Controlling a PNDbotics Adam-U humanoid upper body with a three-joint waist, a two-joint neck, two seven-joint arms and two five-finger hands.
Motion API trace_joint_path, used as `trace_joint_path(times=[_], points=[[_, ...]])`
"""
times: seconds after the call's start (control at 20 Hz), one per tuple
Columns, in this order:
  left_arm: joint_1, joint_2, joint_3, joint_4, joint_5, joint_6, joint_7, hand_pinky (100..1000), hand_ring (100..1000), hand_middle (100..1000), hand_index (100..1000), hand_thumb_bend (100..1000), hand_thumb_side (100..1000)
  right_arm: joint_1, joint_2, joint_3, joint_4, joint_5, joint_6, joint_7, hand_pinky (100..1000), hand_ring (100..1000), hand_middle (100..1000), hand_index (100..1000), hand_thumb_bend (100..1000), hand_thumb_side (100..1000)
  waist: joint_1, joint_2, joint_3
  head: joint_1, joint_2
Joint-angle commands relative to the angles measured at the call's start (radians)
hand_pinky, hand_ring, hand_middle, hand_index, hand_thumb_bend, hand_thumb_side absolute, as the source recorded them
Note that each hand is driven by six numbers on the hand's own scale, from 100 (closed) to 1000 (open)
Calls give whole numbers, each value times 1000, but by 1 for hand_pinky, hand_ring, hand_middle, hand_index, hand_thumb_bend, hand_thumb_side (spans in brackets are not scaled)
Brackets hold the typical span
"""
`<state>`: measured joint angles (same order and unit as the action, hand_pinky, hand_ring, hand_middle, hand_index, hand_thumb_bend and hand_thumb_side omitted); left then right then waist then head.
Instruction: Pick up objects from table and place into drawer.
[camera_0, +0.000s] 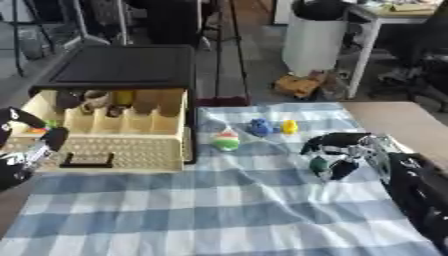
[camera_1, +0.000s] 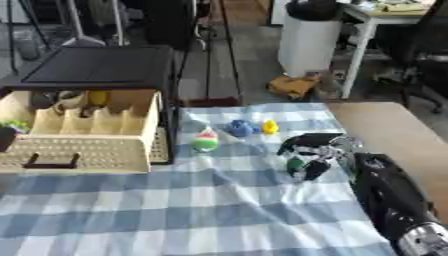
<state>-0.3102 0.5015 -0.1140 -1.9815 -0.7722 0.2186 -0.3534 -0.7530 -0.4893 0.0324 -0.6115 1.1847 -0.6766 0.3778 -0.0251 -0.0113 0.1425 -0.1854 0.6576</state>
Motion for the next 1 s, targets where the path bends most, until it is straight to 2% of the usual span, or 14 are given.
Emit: trace_joint_path(times=[0.05,0.45,1.0], points=[[-8,23,8,-19,-5,0,-3,242,100,108,690,480,1000,-10,-49,10,-42,-28,-9,14,796,868,911,933,100,357,1,-12,-2,3,3],[-5,23,9,-19,-5,0,-2,243,100,108,691,478,1000,13,-44,17,-27,-23,-3,26,786,855,903,927,100,355,2,-11,0,3,1],[-5,22,9,-19,-6,-1,-1,244,100,108,691,479,1000,27,-34,6,4,24,4,-36,753,801,844,907,100,288,5,-8,1,2,0]])
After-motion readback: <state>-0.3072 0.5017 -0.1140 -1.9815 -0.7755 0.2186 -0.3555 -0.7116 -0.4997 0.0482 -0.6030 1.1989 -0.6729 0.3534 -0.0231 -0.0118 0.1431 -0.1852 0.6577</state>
